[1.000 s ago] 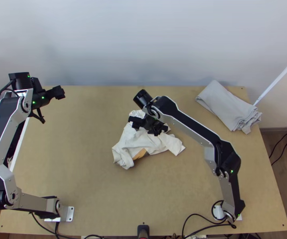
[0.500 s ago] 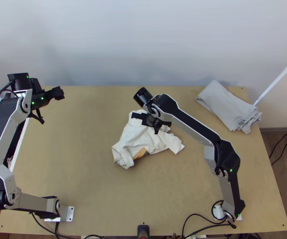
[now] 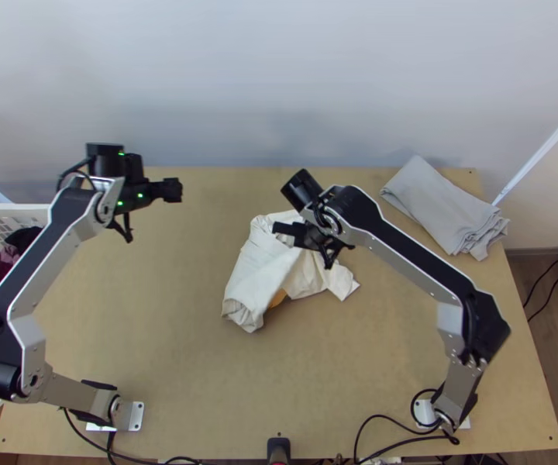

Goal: Fold the t-shirt

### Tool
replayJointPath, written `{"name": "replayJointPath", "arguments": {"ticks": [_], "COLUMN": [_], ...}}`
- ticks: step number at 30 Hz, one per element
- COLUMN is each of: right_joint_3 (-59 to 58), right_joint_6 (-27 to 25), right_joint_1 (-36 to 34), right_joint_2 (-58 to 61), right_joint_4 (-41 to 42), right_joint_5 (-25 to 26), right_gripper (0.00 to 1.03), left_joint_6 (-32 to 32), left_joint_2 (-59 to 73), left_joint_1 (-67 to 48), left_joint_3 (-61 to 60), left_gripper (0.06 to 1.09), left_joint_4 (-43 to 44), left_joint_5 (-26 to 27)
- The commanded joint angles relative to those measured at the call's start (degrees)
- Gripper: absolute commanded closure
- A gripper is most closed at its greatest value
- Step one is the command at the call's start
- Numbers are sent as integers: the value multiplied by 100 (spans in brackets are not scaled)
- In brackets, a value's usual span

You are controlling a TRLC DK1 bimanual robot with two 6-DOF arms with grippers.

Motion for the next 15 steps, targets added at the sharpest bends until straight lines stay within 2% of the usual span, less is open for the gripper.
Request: {"name": "replayJointPath", "arguments": {"ticks": [1, 10, 15], "right_joint_3": [-363, -1321, -1593], "right_joint_6": [-75, -251, -269], "right_joint_1": [71, 71, 35], "right_joint_2": [-432, -1135, -1311], "right_joint_4": [-20, -20, -11], "right_joint_5": [48, 39, 48], "right_gripper": [100, 100, 100], "left_joint_6": [-66, -57, -31], "left_joint_2": [238, 941, 1504], "left_joint_1": [-260, -1139, -1702], "left_joint_3": [177, 748, 1275], "left_gripper": [10, 10, 10], "left_joint_4": [62, 36, -263], "left_joint_5": [18, 18, 18]}}
